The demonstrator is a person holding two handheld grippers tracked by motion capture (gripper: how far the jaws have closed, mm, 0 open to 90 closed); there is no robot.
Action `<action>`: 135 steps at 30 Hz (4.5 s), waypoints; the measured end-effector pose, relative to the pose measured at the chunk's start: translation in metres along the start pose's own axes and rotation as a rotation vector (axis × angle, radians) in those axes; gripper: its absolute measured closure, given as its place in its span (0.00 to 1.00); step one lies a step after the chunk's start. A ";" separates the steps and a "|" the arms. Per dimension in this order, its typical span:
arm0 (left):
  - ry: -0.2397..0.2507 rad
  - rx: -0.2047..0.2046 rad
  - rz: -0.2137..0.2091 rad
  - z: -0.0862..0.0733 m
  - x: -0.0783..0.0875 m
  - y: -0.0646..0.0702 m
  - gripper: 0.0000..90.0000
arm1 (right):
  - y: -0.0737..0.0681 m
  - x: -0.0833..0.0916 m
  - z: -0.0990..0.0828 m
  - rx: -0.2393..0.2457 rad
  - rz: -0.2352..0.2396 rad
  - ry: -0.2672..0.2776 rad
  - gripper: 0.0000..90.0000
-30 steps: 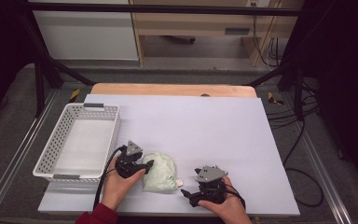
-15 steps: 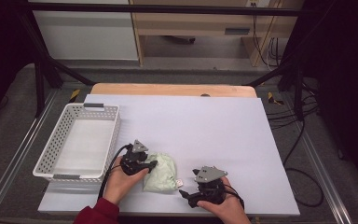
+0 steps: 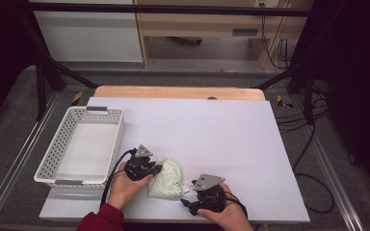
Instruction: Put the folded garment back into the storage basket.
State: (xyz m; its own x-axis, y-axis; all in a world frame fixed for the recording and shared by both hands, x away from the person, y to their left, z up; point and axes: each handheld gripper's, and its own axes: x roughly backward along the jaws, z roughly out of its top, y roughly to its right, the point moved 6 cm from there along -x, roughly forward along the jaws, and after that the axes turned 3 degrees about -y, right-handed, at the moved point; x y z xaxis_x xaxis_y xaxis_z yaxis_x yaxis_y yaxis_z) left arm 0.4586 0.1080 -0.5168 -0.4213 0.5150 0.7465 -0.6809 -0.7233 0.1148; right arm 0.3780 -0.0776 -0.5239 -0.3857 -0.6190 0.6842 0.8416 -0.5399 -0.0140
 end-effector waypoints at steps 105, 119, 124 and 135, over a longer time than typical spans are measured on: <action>0.168 -0.112 0.161 0.077 0.160 -0.047 0.90 | -0.027 -0.007 0.188 0.198 0.212 0.185 0.91; 0.146 -0.114 0.225 0.077 0.185 -0.072 0.90 | -0.029 -0.025 0.214 0.229 0.239 0.202 0.91; 0.150 -0.107 0.233 0.076 0.192 -0.080 0.90 | -0.030 -0.033 0.221 0.238 0.244 0.202 0.92; 0.158 -0.086 0.260 0.069 0.205 -0.095 0.90 | -0.038 -0.045 0.239 0.249 0.244 0.193 0.92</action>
State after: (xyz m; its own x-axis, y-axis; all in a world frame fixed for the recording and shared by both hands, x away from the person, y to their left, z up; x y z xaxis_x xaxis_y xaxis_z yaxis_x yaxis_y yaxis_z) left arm 0.4786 0.2499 -0.3294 -0.6714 0.3881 0.6314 -0.5836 -0.8019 -0.1277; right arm 0.4534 0.1070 -0.3797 -0.2070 -0.8208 0.5323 0.9741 -0.2233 0.0345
